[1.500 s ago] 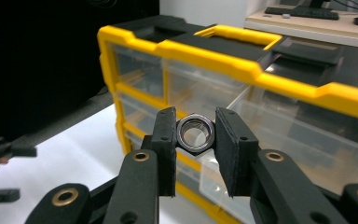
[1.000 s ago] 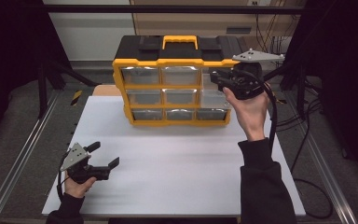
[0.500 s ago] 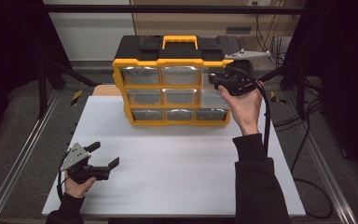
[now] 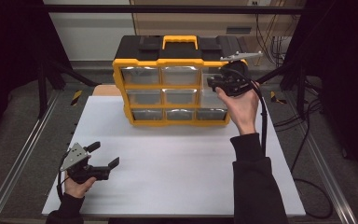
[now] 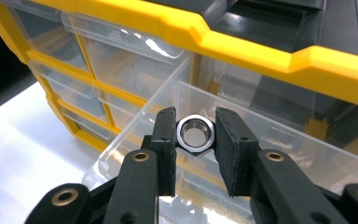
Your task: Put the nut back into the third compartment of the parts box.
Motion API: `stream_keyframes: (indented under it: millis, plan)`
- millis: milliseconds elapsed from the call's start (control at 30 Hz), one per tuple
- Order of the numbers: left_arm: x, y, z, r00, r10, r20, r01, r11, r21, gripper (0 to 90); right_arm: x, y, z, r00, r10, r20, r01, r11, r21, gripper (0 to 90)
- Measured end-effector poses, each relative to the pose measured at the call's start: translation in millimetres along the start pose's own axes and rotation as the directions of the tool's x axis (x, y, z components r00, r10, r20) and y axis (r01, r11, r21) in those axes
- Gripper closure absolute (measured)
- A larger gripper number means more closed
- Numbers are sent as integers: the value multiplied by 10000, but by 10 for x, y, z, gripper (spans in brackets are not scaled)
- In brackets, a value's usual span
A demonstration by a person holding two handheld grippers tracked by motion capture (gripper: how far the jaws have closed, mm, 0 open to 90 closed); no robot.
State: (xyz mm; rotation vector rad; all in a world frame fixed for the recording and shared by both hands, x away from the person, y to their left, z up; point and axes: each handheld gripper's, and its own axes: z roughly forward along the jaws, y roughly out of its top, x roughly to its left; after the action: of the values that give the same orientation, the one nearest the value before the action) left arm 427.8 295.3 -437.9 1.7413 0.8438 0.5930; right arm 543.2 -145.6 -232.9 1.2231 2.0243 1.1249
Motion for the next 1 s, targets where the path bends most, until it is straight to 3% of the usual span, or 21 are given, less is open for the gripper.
stream_keyframes:
  millis: [333, 567, 733, 800, 1000]
  plan:
    - [-4, 0, 2, 10000, 14, 6, -14, 10000, 7, 22, 24, -13, 16, 9996, -206, 171, 201, 9994, 273, 697]
    - [-2, 0, 2, 10000, 4, -5, -4, 10000, 6, 22, 7, -13, -121, 9997, -141, 188, 156, 9964, -837, 597]
    - [-4, 1, 2, 10000, -1, 10, 1, 10000, -11, 22, 35, -51, -300, 9999, -14, 149, 41, 9832, -1827, 360]
    - [-6, 1, 3, 10000, 11, 13, -11, 10000, -8, 22, 59, -94, -357, 10000, 53, -67, -67, 9750, -2219, 270]
    - [-2, 2, -1, 10000, 1, 2, -1, 10000, -22, 22, 148, -299, -501, 9989, -304, -357, 184, 9548, -2968, 79]
